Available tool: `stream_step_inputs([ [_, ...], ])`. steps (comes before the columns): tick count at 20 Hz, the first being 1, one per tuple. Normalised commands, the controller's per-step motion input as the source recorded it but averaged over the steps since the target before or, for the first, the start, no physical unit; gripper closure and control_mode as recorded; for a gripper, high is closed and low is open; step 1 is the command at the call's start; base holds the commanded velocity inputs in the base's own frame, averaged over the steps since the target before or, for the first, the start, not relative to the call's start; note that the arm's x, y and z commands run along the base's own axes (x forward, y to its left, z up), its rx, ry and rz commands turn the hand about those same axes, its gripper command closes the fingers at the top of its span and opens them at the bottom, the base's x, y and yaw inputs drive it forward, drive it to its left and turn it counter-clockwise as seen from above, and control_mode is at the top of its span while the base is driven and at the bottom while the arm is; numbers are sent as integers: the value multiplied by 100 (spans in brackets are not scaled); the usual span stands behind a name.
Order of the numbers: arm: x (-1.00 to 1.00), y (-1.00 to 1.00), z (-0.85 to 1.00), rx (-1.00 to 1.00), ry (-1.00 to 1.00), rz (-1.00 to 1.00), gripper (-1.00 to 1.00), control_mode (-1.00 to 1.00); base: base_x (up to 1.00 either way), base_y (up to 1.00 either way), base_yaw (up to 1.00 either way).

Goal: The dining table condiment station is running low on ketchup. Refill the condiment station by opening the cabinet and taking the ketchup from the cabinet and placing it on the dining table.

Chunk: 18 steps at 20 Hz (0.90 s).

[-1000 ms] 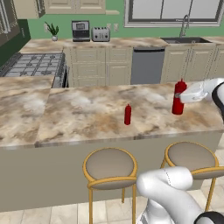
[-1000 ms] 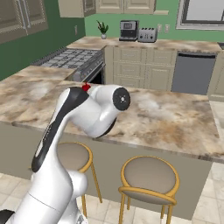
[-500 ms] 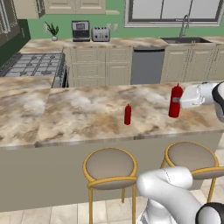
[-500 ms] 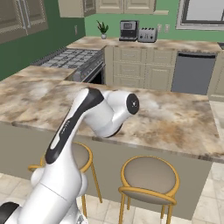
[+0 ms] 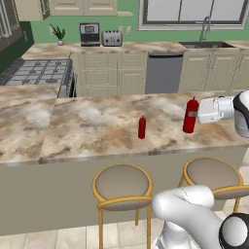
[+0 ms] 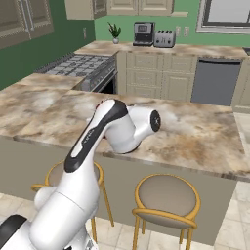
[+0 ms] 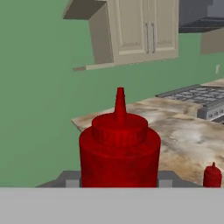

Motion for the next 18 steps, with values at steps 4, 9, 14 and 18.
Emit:
stream_step_inputs([
  [4,25,3,-24,1,0,3,100,-100,0,0,0],
  [9,33,3,-10,0,0,0,100,-100,0,0,0],
  [14,37,0,-9,0,0,0,100,-100,0,0,0],
  [18,29,0,-17,0,0,0,100,-100,0,0,0],
])
